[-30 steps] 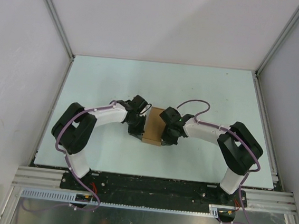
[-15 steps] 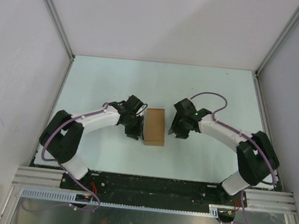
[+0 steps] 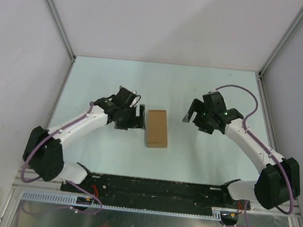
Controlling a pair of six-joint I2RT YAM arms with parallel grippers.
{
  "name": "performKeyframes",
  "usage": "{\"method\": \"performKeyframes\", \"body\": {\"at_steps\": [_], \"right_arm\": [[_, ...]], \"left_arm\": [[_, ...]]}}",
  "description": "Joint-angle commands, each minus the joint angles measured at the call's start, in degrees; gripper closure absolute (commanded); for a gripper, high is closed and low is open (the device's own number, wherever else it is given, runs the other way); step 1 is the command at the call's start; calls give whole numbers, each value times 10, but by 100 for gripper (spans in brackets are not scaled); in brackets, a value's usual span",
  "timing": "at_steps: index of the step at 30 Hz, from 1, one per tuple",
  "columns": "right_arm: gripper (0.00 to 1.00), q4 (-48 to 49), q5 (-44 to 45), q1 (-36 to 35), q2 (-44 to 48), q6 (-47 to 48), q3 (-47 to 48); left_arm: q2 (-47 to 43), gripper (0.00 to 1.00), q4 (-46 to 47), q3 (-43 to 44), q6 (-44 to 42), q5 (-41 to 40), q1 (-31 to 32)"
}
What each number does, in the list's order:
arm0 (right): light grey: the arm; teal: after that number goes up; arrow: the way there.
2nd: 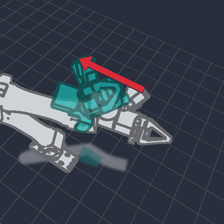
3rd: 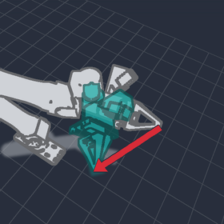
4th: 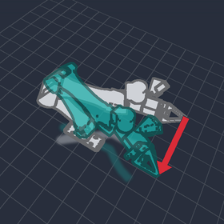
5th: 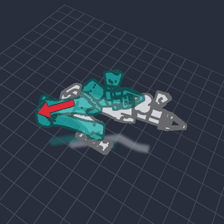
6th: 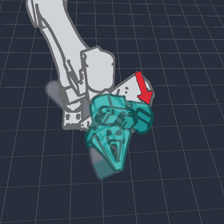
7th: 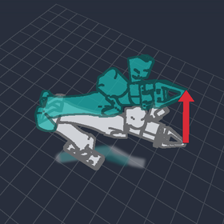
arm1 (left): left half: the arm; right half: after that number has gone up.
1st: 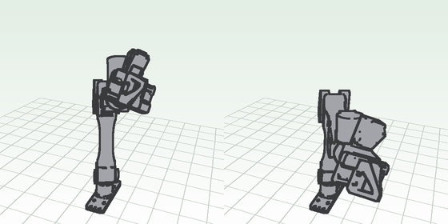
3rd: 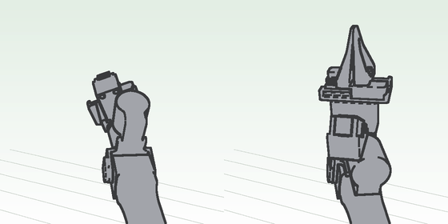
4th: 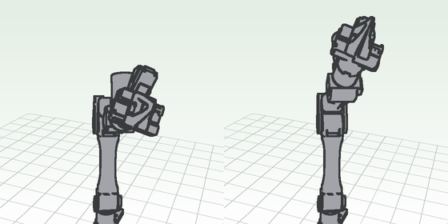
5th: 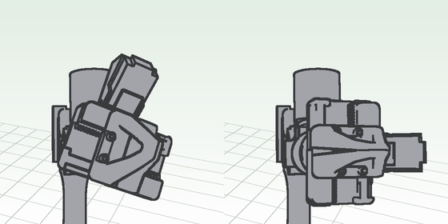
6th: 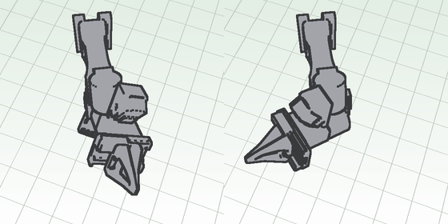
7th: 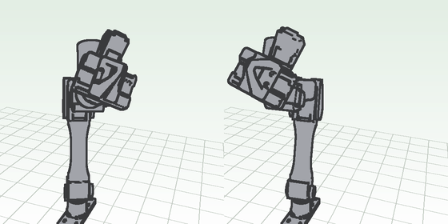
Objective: Fold the paper box
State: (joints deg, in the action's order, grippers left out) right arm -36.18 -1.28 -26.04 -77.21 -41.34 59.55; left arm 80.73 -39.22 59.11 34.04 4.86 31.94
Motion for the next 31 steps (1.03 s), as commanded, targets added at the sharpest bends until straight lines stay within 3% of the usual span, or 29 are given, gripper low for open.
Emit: {"method": "performKeyframes", "body": {"at_steps": [1, 4, 11, 18, 31], "right_arm": [[5, 6, 37, 13, 50, 28, 5], [0, 21, 51, 20, 72, 47, 5], [0, 62, 101, 15, 100, 97, -1], [0, 136, 84, 15, 107, 124, -19], [0, 164, 81, 23, 118, 145, -19]], "left_arm": [[-46, 8, -31, 26, 0, -47, -4], [-73, 7, -44, 20, -8, -78, -4], [-147, 4, -53, 6, -20, -101, -4], [-200, 3, -53, 4, -28, -142, -5], [-254, 1, -54, -15, -10, -164, -5]]}}
